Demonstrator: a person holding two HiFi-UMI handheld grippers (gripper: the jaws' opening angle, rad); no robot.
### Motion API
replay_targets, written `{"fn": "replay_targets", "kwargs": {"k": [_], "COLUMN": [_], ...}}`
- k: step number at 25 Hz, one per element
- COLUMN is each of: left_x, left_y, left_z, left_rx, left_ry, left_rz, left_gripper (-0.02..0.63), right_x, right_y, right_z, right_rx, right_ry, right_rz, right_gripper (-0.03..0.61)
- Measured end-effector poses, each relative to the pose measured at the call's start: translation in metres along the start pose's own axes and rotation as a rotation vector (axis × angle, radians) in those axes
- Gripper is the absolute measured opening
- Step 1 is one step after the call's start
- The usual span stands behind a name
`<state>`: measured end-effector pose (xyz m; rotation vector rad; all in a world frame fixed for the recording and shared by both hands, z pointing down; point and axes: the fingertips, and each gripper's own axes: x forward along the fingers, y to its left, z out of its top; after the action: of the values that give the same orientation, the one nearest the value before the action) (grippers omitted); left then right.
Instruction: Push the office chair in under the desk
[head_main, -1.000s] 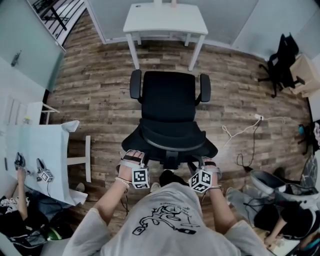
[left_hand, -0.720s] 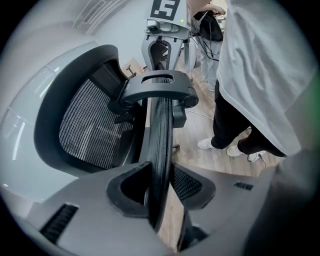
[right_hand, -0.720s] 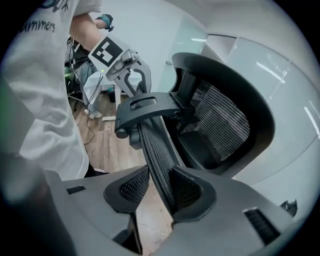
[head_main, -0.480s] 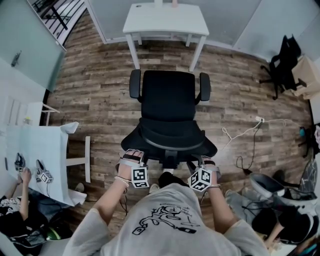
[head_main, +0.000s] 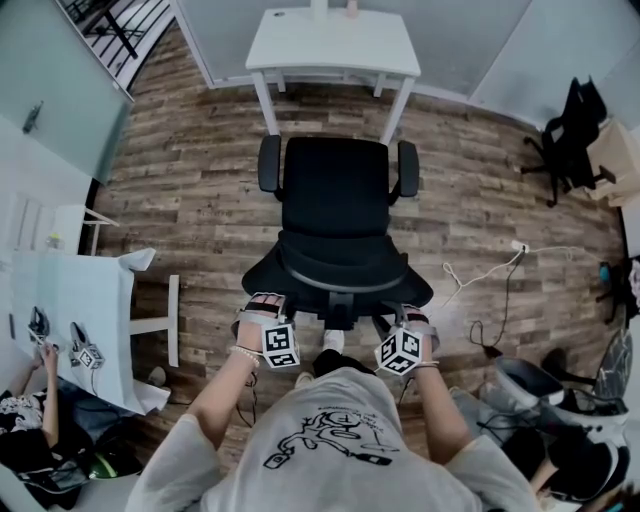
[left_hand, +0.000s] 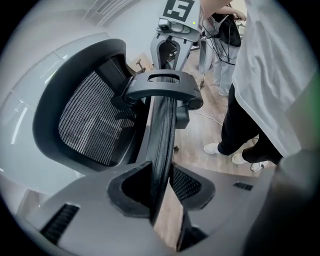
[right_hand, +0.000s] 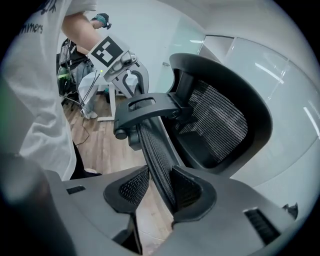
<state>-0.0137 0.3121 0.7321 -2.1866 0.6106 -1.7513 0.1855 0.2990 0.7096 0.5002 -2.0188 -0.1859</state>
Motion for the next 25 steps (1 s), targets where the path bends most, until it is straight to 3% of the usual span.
{"fn": "replay_targets", "kwargs": {"k": [25], "left_x": [0.036], "left_y": [0.059], "left_z": [0.003], "left_rx": [-0.04], "left_ry": [0.059], "left_rz": [-0.012], "left_gripper": [0.115], "right_x": [0.031], "right_y": [-0.065], "right_z": [0.004], "right_rx": [-0.055], "right_ry": [-0.019], "right_rz": [0.035], "right_gripper": [0.155]}}
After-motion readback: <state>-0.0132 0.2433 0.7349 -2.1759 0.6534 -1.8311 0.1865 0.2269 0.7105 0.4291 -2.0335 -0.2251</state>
